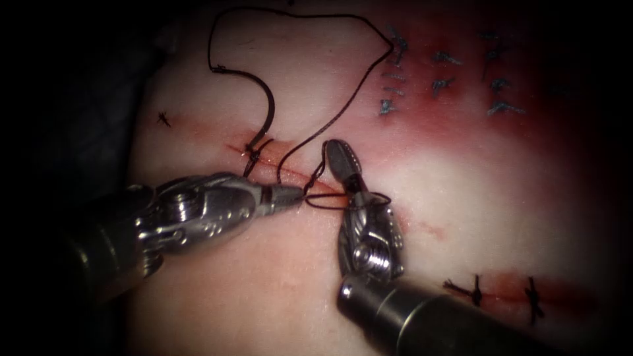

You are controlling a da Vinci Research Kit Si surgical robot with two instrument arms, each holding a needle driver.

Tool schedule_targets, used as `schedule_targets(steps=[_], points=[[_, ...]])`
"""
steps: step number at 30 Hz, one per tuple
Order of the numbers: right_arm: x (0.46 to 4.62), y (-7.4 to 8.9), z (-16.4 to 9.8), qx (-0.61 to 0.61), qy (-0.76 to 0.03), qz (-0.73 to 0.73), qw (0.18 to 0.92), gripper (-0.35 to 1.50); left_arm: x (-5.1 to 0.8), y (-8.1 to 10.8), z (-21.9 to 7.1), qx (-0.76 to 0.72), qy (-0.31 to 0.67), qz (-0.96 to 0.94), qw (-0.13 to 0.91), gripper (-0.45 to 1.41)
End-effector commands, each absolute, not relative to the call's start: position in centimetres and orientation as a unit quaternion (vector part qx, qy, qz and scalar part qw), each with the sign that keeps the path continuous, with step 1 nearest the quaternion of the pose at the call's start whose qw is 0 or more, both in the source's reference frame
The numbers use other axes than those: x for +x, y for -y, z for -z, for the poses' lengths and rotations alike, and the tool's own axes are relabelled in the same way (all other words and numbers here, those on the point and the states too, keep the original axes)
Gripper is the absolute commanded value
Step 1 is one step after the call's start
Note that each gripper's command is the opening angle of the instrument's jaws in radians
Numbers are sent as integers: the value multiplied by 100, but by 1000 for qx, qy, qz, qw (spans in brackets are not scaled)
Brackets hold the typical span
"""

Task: Wound Closure
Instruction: Move the right tool down and the left tool up to tie the knot.

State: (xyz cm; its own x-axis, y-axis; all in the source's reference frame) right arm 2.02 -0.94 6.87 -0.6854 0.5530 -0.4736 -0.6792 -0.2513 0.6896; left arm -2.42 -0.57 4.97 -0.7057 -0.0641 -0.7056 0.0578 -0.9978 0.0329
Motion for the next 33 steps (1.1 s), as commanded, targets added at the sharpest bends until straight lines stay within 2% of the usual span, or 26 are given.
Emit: schedule_targets(steps=[1,6,15,33], points=[[208,99,-687,-75,-469,-782,404,-35,-248,48,-502,381,5,924,32,-35],[213,128,-663,-93,-469,-754,450,-35,-234,12,-504,364,0,931,16,-35],[218,139,-653,-103,-485,-729,471,-35,-229,-45,-519,342,-6,940,-13,-35],[223,157,-653,-98,-495,-707,496,-35,-280,-158,-546,333,10,941,-51,-35]])
